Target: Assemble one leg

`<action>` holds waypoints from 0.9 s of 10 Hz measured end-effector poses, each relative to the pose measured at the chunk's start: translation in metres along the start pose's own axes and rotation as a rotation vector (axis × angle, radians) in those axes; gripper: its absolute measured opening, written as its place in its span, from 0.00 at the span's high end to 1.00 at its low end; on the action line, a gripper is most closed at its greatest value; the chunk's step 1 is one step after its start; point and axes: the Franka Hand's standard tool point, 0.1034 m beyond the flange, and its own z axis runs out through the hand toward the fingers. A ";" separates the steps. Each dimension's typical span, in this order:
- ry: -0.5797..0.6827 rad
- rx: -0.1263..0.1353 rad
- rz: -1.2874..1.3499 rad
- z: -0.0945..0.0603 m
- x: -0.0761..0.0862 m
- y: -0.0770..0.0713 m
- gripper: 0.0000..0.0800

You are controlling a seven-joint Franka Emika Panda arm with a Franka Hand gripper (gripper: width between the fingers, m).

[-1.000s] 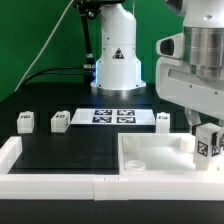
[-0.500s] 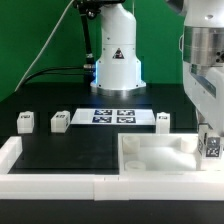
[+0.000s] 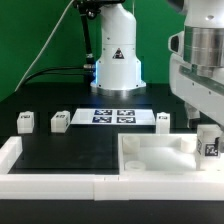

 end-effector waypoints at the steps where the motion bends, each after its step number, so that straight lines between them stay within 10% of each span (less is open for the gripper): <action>1: 0.000 0.000 -0.085 0.000 0.000 0.000 0.19; 9: 0.010 -0.017 -0.966 0.000 0.008 0.002 0.19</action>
Offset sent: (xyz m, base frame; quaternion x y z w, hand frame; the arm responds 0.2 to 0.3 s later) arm 0.0048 0.0087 0.0019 0.0065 -0.0367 -0.2611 0.9646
